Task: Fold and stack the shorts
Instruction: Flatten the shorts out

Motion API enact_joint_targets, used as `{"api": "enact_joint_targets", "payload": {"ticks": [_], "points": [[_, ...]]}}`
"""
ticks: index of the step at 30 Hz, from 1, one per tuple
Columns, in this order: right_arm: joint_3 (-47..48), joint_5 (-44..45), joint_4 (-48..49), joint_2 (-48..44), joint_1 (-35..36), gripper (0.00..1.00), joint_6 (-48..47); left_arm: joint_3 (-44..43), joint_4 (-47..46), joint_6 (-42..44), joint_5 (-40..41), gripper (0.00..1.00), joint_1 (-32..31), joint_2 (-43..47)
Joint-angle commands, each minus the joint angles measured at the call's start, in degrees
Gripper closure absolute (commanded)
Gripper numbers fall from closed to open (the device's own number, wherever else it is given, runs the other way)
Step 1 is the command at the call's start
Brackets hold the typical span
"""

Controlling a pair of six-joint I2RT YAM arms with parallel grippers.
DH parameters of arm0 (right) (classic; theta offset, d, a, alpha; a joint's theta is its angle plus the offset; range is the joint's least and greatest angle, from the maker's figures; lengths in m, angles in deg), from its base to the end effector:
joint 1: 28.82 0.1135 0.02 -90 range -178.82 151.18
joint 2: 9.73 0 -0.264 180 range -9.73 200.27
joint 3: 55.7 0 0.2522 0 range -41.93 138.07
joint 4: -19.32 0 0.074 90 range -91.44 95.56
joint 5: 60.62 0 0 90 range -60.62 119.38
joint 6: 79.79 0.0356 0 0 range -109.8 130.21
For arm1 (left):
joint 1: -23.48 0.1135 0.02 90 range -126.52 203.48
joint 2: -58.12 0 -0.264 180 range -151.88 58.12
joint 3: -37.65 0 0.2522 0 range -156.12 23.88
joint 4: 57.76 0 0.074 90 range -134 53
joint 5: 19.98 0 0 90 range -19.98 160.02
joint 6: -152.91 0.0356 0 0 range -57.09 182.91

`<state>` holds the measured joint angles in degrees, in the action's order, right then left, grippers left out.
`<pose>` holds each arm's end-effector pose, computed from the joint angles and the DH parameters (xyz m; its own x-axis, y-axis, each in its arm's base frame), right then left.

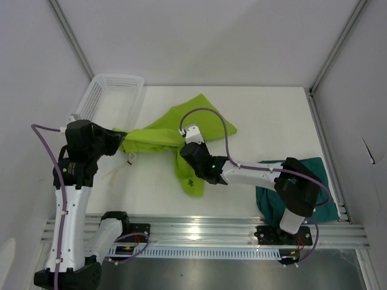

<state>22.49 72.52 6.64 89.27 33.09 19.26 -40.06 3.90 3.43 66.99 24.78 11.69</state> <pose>0.2006 0.3242 0.2295 -0.3156 -0.3476 -0.8829 -0.3297 0.9127 -0.2414 0.1481 0.0015 0.3803 -0.2765 -0.8667 -0.4151 -0.4239 0.4976 -0.7567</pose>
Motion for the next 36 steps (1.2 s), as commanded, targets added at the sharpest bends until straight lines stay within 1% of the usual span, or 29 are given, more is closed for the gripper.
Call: {"api": "enact_joint_targets", "payload": {"ticks": [1,3,5,6,7,9,12,13,14,16,17,18,19,20,22,26,32,36], "points": [[-0.53,4.77,-9.25,-0.39,-2.84,0.77,2.71,-5.93,-2.73,0.68,3.47,1.0,1.07,-0.41],[-0.79,3.89,-9.52,-0.91,-3.9,0.77,3.07,-6.54,-2.81,0.68,3.47,1.0,1.07,-0.94],[-1.49,0.65,-7.86,-1.79,-4.52,0.78,1.93,-6.46,-3.16,0.6,1.98,1.0,1.07,-0.85],[-2.8,-0.93,-5.59,-3.1,-4.52,0.78,-0.07,-6.11,-3.34,0.51,2.06,1.0,0.99,-0.85],[-3.42,-4.34,-4.69,-3.63,-4.52,0.78,-0.88,-5.76,-3.43,0.51,2.41,1.0,1.07,-0.76],[-4.3,-7.09,-3.81,-4.6,-4.95,0.77,-1.85,-5.14,-3.69,0.51,2.67,1.0,1.07,-0.85],[-4.57,-8.24,-5.39,-4.87,-6.62,0.77,-2.02,-5.84,-3.43,0.86,2.68,1.0,1.16,-1.72],[-5.27,-9.37,-5.3,-5.13,-7.06,0.77,-2.72,-6.63,-3.43,0.95,2.68,1.0,1.16,-1.9],[-5.71,-12.34,-5.3,-5.48,-7.41,0.76,-3.08,-6.89,-3.34,0.95,2.76,1.0,1.16,-2.17],[-7.54,-15.7,-4.6,-6.79,-7.86,0.73,-3.61,-7.51,-3.51,0.95,2.76,1.0,1.16,-2.7],[-8.34,-18.24,-4.42,-7.41,-7.86,0.64,-3.78,-7.43,-3.6,0.95,2.76,1.0,1.16,-2.96],[-9.22,-18.87,-3.81,-8.03,-7.86,0.6,-3.7,-7.51,-3.78,0.95,4.42,1.0,1.16,-3.13],[-10.97,-19.31,-3.55,-9.25,-7.86,0.53,-3.0,-7.34,-3.78,0.95,4.61,1.0,1.16,-3.22],[-11.77,-19.32,-3.46,-9.87,-8.03,0.5,-2.56,-7.25,-3.87,0.95,4.96,1.0,1.07,-3.31],[-13.7,-19.75,-3.8,-11.71,-8.12,0.47,-1.86,-7.07,-4.22,0.95,5.4,1.0,1.16,-3.57],[-15.73,-20.72,-5.21,-12.87,-8.03,0.46,-1.41,-6.81,-5.09,1.12,5.75,1.0,1.16,-4.71],[-17.49,-20.72,-5.74,-11.99,-7.16,0.46,0.08,-6.81,-5.89,0.77,4.79,1.0,1.16,-6.47],[-18.11,-18.35,-6.88,-10.41,-4.96,0.47,1.84,-6.28,-6.24,0.77,5.05,1.0,1.16,-6.48]]}}
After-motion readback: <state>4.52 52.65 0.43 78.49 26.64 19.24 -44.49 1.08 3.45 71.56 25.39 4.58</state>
